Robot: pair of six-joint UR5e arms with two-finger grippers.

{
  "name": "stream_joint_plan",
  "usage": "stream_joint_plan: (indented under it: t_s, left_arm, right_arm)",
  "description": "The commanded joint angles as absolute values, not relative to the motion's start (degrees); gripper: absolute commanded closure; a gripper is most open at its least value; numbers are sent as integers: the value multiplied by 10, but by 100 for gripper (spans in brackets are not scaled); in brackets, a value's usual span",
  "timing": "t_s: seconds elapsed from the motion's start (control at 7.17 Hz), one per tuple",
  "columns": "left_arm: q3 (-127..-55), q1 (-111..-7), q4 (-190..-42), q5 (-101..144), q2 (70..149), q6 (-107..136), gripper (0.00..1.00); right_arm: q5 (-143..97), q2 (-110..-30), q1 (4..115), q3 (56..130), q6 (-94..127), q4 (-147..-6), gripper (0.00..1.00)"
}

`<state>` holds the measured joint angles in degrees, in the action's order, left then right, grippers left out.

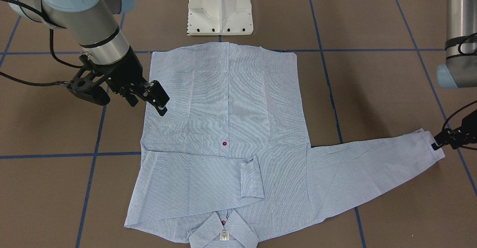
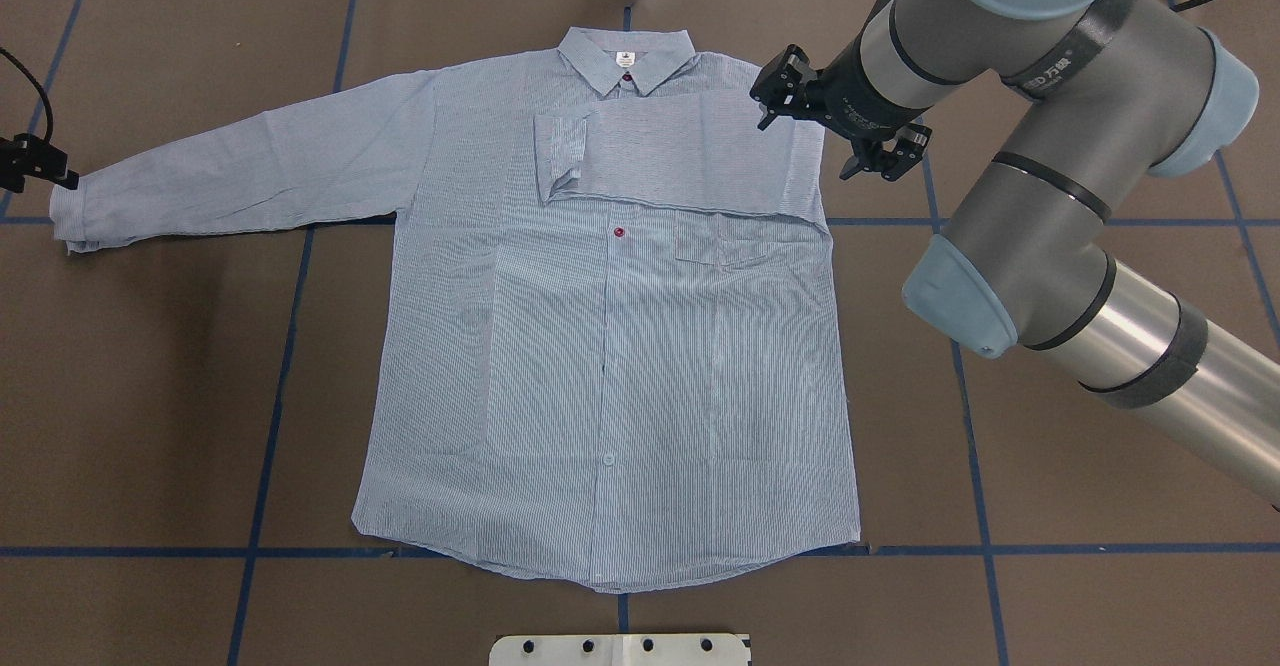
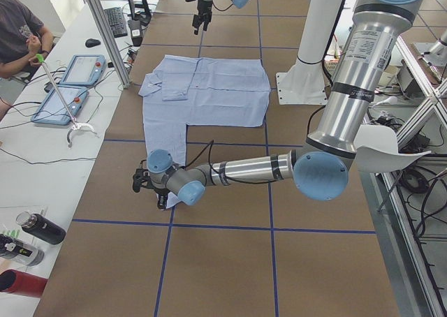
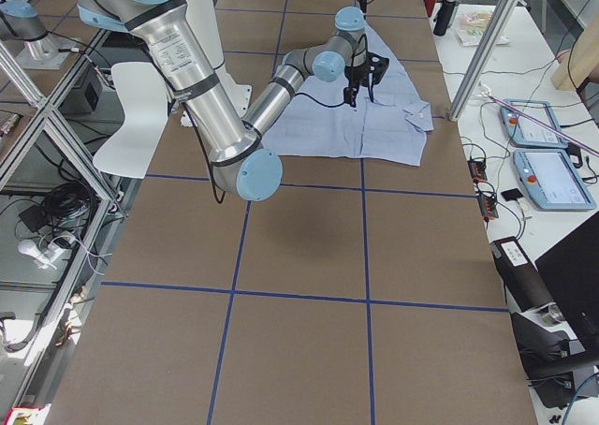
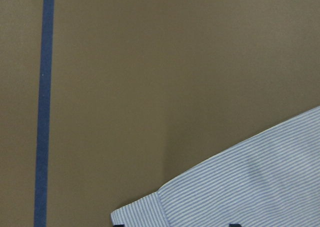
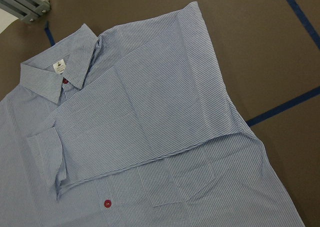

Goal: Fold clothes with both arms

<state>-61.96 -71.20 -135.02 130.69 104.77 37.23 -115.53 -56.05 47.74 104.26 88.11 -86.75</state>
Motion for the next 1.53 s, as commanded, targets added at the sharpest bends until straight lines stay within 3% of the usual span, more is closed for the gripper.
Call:
stream_joint_plan:
  t_s: [0.0, 0.42, 0.98, 1.12, 1.25, 1.39]
  left_arm:
    - [-649, -711, -1373, 1318, 1013, 428, 33]
    - [-649, -692, -1373, 1328, 1013, 430, 34]
    - [-645, -682, -1373, 1328, 1010, 429, 58]
    - [-645, -682, -1373, 1327, 1010, 431, 74]
    - [-646, -682, -1373, 1328, 1010, 432, 100]
    - [-648, -682, -1373, 1328, 1009, 430, 100]
  right_arm:
    - [-1155, -562, 479, 1042, 881, -868, 0]
    - [-1152, -568, 481, 1042, 881, -868, 0]
    - [-1151, -569, 481, 1044, 882, -868, 0]
    - [-1150, -570, 480, 1044, 882, -868, 0]
    - [-1150, -570, 480, 1045, 882, -868, 0]
    - [-1150, -570, 480, 1044, 882, -868, 0]
